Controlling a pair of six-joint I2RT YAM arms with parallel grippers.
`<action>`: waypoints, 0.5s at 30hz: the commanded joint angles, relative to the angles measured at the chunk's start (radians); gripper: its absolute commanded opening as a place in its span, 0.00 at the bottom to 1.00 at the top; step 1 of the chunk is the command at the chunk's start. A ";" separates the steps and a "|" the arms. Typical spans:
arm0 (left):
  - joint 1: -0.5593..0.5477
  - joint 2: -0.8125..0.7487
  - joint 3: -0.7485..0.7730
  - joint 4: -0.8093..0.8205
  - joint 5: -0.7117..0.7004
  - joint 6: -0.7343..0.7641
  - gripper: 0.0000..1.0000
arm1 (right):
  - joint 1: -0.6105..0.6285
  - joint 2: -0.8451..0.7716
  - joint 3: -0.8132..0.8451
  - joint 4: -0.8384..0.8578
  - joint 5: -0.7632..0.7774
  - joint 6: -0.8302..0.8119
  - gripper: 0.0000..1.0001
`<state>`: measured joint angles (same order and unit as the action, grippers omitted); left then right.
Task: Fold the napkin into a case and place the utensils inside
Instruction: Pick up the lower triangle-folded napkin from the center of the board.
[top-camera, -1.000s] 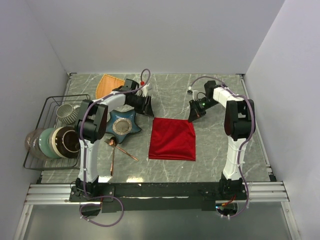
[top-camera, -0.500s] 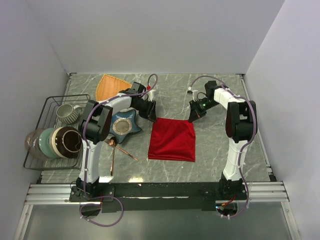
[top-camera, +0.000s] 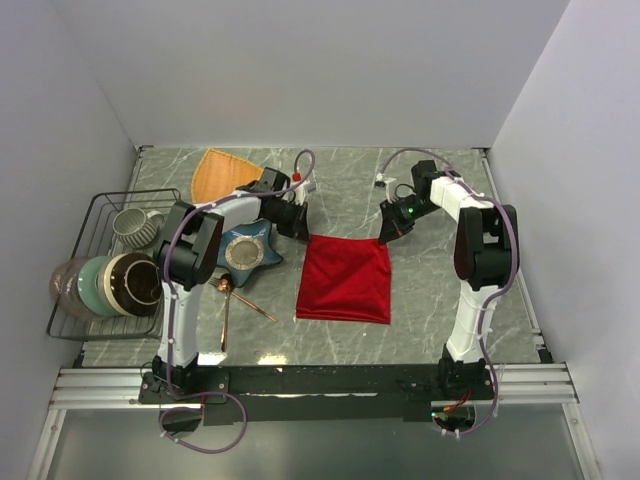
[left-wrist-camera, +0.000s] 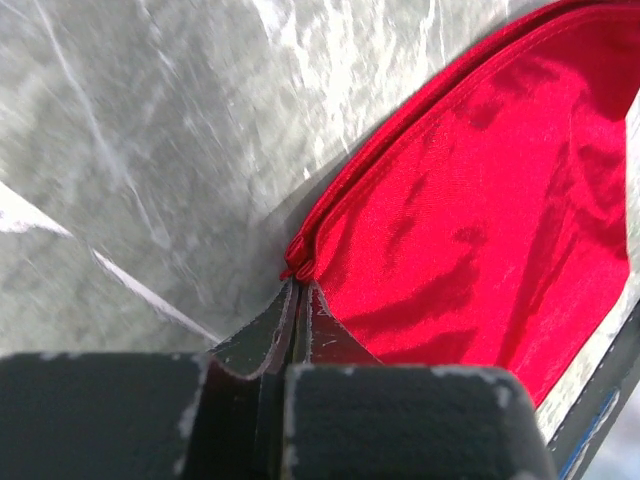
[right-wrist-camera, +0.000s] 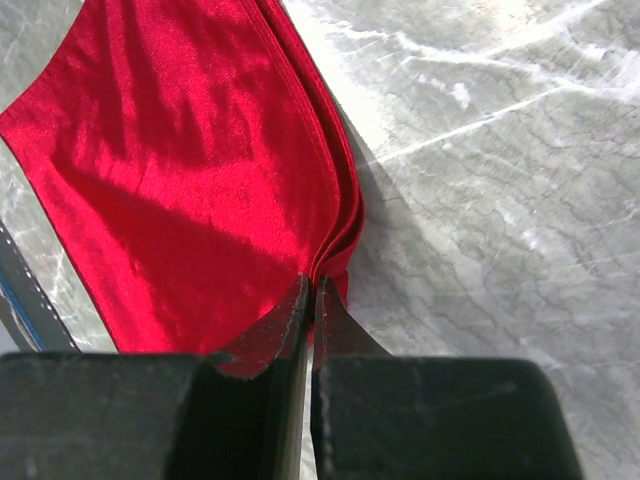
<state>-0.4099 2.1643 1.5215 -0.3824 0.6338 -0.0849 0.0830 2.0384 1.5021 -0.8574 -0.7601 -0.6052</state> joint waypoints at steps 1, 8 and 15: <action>-0.006 -0.090 -0.049 0.054 0.012 0.062 0.01 | 0.009 -0.087 -0.020 0.004 -0.013 -0.062 0.00; -0.001 -0.119 -0.081 0.057 0.026 0.060 0.43 | 0.034 -0.142 -0.098 0.026 0.022 -0.154 0.00; 0.049 -0.244 -0.184 0.163 0.029 -0.058 0.59 | 0.095 -0.227 -0.207 0.103 0.088 -0.234 0.00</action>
<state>-0.3958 2.0281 1.3693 -0.3103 0.6495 -0.0753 0.1413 1.9068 1.3331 -0.8181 -0.7132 -0.7639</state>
